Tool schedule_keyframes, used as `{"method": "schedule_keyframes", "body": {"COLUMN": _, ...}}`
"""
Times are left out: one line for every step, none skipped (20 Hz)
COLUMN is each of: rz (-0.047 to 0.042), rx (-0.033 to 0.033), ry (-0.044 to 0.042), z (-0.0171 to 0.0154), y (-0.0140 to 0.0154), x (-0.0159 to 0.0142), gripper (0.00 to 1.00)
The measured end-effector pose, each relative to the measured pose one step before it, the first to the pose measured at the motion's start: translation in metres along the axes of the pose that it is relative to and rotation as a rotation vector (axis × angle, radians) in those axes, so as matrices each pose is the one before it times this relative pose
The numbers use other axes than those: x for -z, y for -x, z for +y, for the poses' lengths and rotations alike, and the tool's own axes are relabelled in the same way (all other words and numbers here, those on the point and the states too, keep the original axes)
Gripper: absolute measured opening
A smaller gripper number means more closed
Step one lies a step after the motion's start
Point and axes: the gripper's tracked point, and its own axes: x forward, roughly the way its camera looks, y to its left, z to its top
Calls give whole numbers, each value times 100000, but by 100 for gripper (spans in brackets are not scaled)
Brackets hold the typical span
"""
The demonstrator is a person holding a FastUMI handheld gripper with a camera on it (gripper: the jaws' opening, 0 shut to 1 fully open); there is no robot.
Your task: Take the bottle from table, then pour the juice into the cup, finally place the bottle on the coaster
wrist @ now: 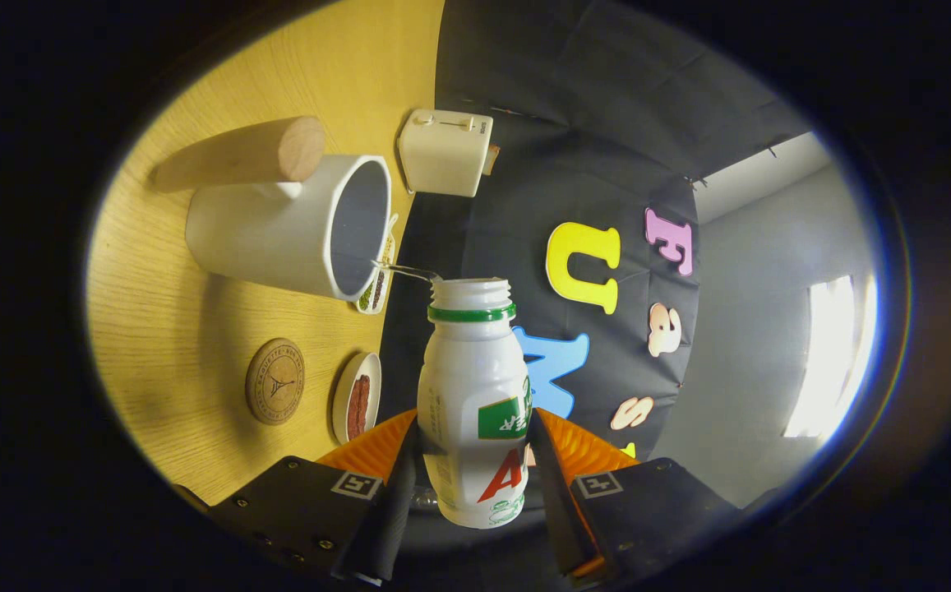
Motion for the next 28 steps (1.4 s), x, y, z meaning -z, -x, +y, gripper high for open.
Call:
{"method": "schedule_keyframes", "body": {"rz": -89, "rx": 93, "ry": 117, "z": -20, "y": 37, "x": -5, "gripper": 71}}
{"method": "schedule_keyframes", "body": {"rz": -31, "rx": -52, "ry": 48, "z": 22, "y": -41, "x": -21, "gripper": 71}}
{"method": "schedule_keyframes", "body": {"rz": -79, "rx": -48, "ry": 174, "z": 12, "y": 11, "x": -27, "gripper": 70}}
{"method": "schedule_keyframes", "body": {"rz": 64, "rx": 24, "ry": 179, "z": -23, "y": -40, "x": 21, "gripper": 70}}
{"method": "schedule_keyframes", "body": {"rz": -159, "rx": -50, "ry": 238, "z": 16, "y": 1, "x": -53, "gripper": 71}}
{"method": "schedule_keyframes", "body": {"rz": -57, "rx": 2, "ry": 305, "z": -25, "y": 43, "x": -27, "gripper": 71}}
{"method": "schedule_keyframes", "body": {"rz": -40, "rx": -16, "ry": 347, "z": -18, "y": 16, "x": 33, "gripper": 71}}
{"method": "schedule_keyframes", "body": {"rz": -71, "rx": 54, "ry": 242, "z": -45, "y": 3, "x": -50, "gripper": 71}}
{"method": "schedule_keyframes", "body": {"rz": -27, "rx": 50, "ry": 114, "z": -27, "y": -3, "x": 16, "gripper": 71}}
{"method": "schedule_keyframes", "body": {"rz": -113, "rx": 89, "ry": 88, "z": -3, "y": 29, "x": -45, "gripper": 70}}
{"method": "schedule_keyframes", "body": {"rz": 42, "rx": 67, "ry": 106, "z": 16, "y": -44, "x": 35, "gripper": 70}}
{"method": "schedule_keyframes", "body": {"rz": -126, "rx": -3, "ry": 201, "z": -6, "y": 12, "x": -41, "gripper": 70}}
{"method": "schedule_keyframes", "body": {"rz": 25, "rx": 39, "ry": 274, "z": -12, "y": 47, "x": 1, "gripper": 71}}
{"method": "schedule_keyframes", "body": {"rz": -50, "rx": 38, "ry": 246, "z": -17, "y": -34, "x": 10, "gripper": 70}}
{"method": "schedule_keyframes", "body": {"rz": -87, "rx": 8, "ry": 327, "z": -8, "y": 72, "x": -54, "gripper": 71}}
{"method": "schedule_keyframes", "body": {"rz": -12, "rx": 106, "ry": 309, "z": -2, "y": -55, "x": 38, "gripper": 71}}
{"method": "schedule_keyframes", "body": {"rz": -23, "rx": 63, "ry": 177, "z": 8, "y": -7, "x": 7, "gripper": 71}}
{"method": "schedule_keyframes", "body": {"rz": -70, "rx": 53, "ry": 123, "z": -33, "y": 26, "x": -48, "gripper": 71}}
{"method": "schedule_keyframes", "body": {"rz": -127, "rx": 93, "ry": 156, "z": -43, "y": 3, "x": -14, "gripper": 71}}
{"method": "schedule_keyframes", "body": {"rz": -35, "rx": 139, "ry": 207, "z": -25, "y": -14, "x": 1, "gripper": 71}}
{"method": "schedule_keyframes", "body": {"rz": -156, "rx": 55, "ry": 205, "z": 14, "y": 18, "x": -23, "gripper": 71}}
{"method": "schedule_keyframes", "body": {"rz": -66, "rx": 74, "ry": 203, "z": -22, "y": -27, "x": -44, "gripper": 71}}
{"method": "schedule_keyframes", "body": {"rz": -163, "rx": 219, "ry": 398, "z": -54, "y": 23, "x": -43, "gripper": 71}}
{"method": "schedule_keyframes", "body": {"rz": -5, "rx": 275, "ry": 468, "z": -19, "y": 61, "x": -14, "gripper": 71}}
{"method": "schedule_keyframes", "body": {"rz": -150, "rx": 60, "ry": 252, "z": -13, "y": 2, "x": -8, "gripper": 71}}
{"method": "schedule_keyframes", "body": {"rz": -18, "rx": 43, "ry": 135, "z": 15, "y": -43, "x": -19, "gripper": 71}}
{"method": "schedule_keyframes", "body": {"rz": -120, "rx": 35, "ry": 181, "z": -28, "y": 33, "x": 13, "gripper": 71}}
{"method": "schedule_keyframes", "body": {"rz": 6, "rx": 52, "ry": 174, "z": -34, "y": 37, "x": -3, "gripper": 71}}
